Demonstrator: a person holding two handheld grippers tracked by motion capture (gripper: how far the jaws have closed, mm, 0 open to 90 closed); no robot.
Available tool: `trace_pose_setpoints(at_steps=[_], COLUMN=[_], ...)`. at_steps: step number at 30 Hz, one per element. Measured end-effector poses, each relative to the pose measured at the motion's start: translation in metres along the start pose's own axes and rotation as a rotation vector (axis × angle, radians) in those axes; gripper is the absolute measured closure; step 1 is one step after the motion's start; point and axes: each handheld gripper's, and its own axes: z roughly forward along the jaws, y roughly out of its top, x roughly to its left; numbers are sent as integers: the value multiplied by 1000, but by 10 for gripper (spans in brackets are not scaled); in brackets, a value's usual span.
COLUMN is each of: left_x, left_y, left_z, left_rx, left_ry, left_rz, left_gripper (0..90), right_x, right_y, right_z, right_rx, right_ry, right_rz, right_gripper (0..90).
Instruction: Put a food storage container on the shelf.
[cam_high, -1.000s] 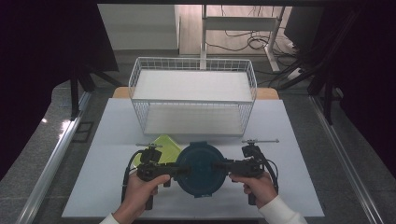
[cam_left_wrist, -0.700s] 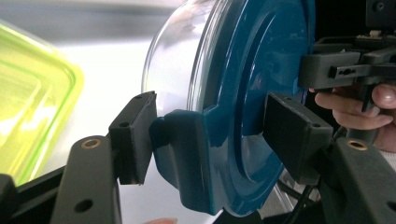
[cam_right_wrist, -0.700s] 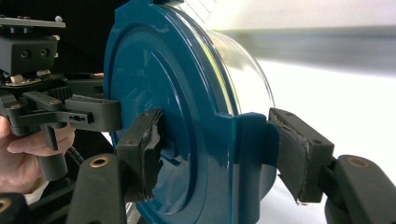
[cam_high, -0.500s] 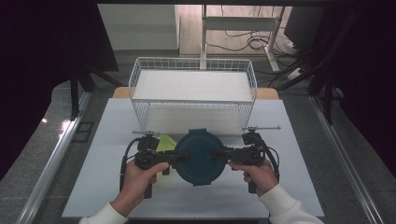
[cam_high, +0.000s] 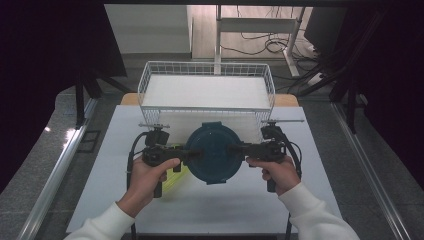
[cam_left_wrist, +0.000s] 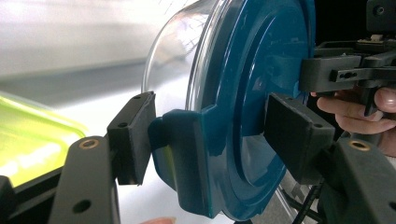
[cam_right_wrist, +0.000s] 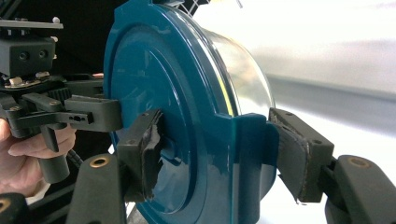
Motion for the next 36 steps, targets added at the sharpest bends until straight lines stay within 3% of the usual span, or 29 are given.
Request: trace_pose_setpoints(at_steps=[36], left_x=[-10], left_y=[73], left_z=[-28], left_rx=[-88], left_ry=[6], left_rz=[54], left_gripper=[361], right_x=[24], right_y=[75], right_z=[-12], right_rx=[-51], right_ry=[13], right_rz=[-55], right_gripper=[373])
